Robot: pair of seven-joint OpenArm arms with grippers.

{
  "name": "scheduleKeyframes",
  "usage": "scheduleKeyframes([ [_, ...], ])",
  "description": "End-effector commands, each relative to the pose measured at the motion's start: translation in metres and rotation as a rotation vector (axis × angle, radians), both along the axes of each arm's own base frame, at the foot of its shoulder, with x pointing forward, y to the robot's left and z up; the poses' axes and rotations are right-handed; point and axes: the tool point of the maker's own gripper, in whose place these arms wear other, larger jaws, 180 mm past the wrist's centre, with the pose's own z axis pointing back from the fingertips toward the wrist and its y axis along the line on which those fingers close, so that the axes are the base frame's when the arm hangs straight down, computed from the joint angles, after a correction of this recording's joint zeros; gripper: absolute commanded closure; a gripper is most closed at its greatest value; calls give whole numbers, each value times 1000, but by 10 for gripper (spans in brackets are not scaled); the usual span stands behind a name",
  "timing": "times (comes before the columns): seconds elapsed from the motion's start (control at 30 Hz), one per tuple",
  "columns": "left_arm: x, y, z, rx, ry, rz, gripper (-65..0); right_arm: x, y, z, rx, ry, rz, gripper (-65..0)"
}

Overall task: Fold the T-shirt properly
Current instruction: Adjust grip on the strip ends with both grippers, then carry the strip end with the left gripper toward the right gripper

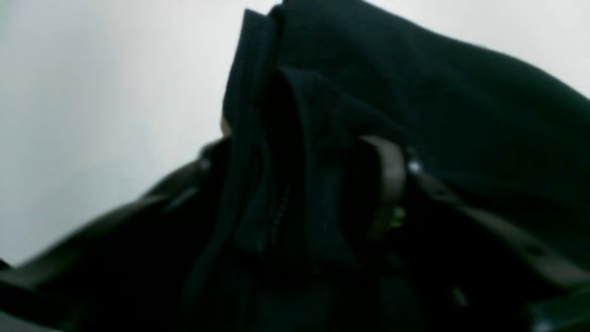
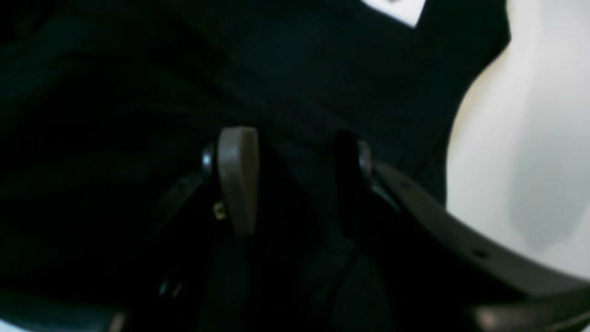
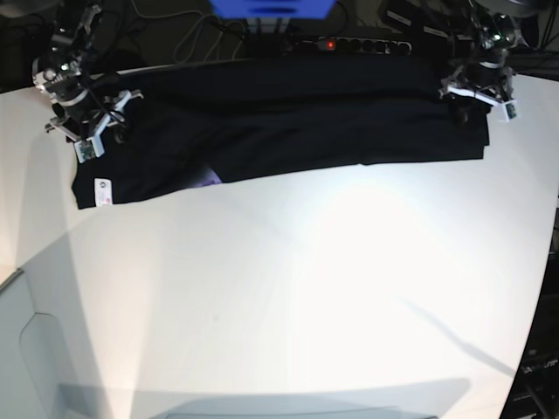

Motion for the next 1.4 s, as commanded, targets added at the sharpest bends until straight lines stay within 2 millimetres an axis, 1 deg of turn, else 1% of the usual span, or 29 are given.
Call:
scheduleKeyframes([
  [0.0, -3, -1, -6, -13, 32, -3, -289, 6, -2, 9, -4, -34, 12, -277],
  [0.13, -6, 2, -14, -26, 47, 10, -171, 6, -2, 9, -4, -36, 11, -277],
  [0.2, 2, 2, -11, -26, 30, 10, -100, 6, -3, 9, -6, -36, 8, -277],
  [0.27, 5, 3, -10, -21, 27, 10, -14, 6, -3, 9, -5, -36, 9, -277],
  [0.3, 5, 3, -10, -21, 26, 11, 0, 6, -3, 9, -5, -36, 9, -277],
  [0.43, 7, 2, -8, -22, 19, 7, -4, 6, -2, 9, -4, -34, 10, -277],
  [0.5, 11, 2, -6, -22, 9, 8, 0, 3, -3, 2, 6, -16, 4, -276],
  [0.57, 12, 3, -5, -15, 8, 7, 0, 7, -5, -3, 18, -10, -10, -276],
  [0.63, 12, 3, -5, -15, 6, 7, 0, 4, -7, -13, 31, 14, -21, -275],
  [0.73, 16, 10, 2, 8, -3, -4, 0, 2, -11, -17, 30, 29, -25, -274],
  [0.9, 25, 11, 16, 37, -37, -23, 0, 3, -12, -16, 27, 26, -24, -274],
  [1.0, 33, 10, 28, 58, -67, -38, 0, 3, -12, -16, 25, 26, -23, -274],
  [1.13, 49, 7, 49, 91, -122, -62, 0, 3, -13, -16, 24, 26, -23, -274],
  [1.27, 62, 1, 73, 127, -179, -91, 0, 3, -13, -16, 24, 26, -23, -274],
  [1.33, 74, -2, 90, 146, -229, -102, 0, 4, -11, -16, 26, 25, -18, -274],
  [1.37, 78, -5, 96, 151, -248, -106, 0, 9, -10, -14, 28, 13, -17, -274],
])
